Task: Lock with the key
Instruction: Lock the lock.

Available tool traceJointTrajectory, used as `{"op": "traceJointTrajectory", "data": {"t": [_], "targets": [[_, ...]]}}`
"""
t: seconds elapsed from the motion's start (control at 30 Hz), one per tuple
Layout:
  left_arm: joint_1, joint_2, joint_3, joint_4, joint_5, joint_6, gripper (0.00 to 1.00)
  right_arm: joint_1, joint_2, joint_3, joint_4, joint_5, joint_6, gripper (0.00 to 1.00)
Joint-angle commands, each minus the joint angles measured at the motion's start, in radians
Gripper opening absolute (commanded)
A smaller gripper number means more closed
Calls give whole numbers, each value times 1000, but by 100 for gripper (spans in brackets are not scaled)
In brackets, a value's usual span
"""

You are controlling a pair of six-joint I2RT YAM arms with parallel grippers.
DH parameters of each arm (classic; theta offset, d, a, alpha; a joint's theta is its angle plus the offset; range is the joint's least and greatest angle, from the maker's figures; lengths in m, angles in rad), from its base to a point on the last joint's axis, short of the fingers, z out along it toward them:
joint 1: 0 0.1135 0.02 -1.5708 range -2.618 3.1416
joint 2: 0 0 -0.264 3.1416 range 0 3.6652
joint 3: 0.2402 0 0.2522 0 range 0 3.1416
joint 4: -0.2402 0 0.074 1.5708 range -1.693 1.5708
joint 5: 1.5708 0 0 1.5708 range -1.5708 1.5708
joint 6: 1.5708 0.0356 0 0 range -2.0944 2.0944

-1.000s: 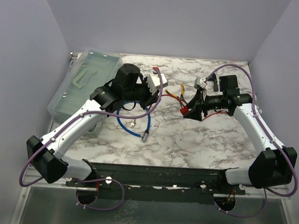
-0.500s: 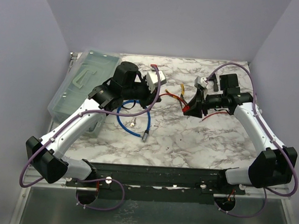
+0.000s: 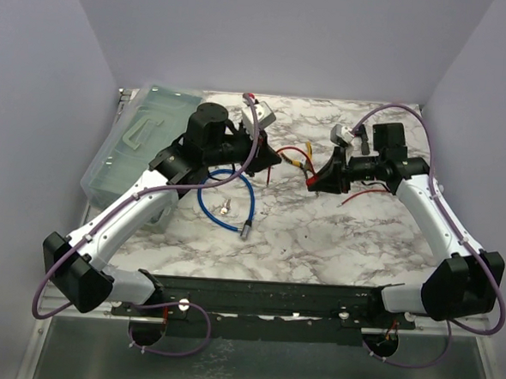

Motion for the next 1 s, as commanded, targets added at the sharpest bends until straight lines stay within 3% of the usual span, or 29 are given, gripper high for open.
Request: {"op": "traceJointTrajectory", "data": {"t": [0.0,0.13,0.37,0.97], "targets": [[2,-67,-68,345,-8,-302,0,43,-35,-28,124,-7,127,0],[-5,-58,-97,487,-47,-413,0,84,-55,-46,229,18,224,0],[-18,-35,-140,628,-68,-465,0,114,-76,-66,358,21,337,0],[-30,-20,-184,677,-81,-479,0,147,-109,-115,585,-16,587,0]]}}
